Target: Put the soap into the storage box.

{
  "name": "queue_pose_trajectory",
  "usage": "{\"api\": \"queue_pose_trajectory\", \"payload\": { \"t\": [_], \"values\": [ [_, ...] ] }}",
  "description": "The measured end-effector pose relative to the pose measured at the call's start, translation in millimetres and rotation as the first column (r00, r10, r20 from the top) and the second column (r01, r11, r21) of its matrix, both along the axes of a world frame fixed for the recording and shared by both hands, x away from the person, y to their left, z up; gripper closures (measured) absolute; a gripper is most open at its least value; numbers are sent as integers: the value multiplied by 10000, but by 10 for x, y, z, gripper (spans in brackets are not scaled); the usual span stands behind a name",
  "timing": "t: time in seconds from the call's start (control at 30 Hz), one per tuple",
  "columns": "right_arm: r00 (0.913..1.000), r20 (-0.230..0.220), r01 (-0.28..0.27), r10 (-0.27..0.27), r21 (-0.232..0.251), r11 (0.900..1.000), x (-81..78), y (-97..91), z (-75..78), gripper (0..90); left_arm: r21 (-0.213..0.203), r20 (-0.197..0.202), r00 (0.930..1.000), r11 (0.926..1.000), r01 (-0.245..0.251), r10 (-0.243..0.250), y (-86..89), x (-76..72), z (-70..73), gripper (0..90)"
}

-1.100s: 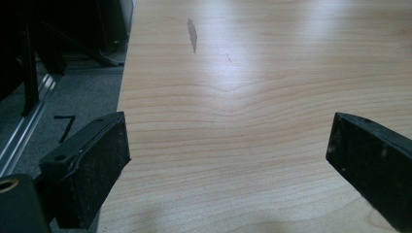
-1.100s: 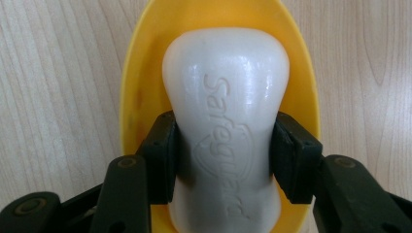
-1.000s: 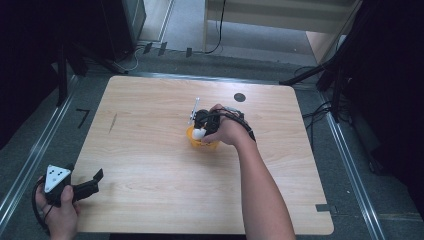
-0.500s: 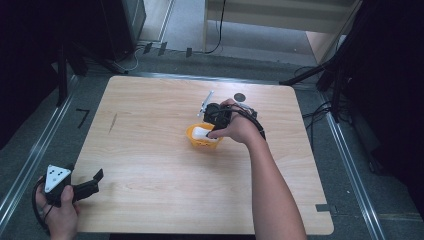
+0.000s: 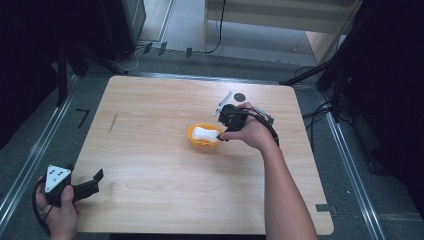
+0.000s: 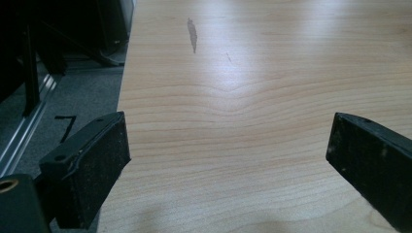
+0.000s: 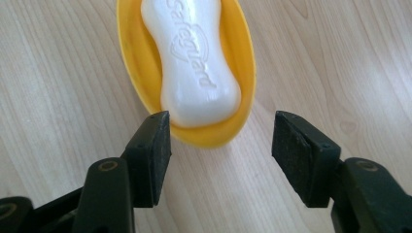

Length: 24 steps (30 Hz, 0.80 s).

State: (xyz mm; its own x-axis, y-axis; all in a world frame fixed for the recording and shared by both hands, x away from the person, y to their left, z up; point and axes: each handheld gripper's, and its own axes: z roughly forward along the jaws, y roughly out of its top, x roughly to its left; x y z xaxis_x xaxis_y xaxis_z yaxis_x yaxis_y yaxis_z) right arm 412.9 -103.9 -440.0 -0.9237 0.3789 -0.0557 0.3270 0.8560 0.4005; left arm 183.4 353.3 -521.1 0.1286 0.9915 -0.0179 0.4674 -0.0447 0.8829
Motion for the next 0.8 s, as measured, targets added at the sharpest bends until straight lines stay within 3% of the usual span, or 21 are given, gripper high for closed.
{"api": "queue_pose_trajectory", "payload": {
  "t": [0.43, 0.67, 0.8],
  "values": [
    [9934, -310, 1119, -1108, 369, 9930, -168, -424, -149, 349, -20, 12, 10000, 10000, -12, 12, -1, -1, 0, 22],
    [9818, -437, 1865, -1848, 382, 9817, -267, -673, -320, 282, -16, 9, 10000, 10000, -25, 25, 0, -3, 1, 22],
    [9707, -574, 2359, -2335, 379, 9710, -342, -822, -410, 219, -4, 16, 10000, 10000, -41, 41, -2, -4, 1, 22]
  ]
}}
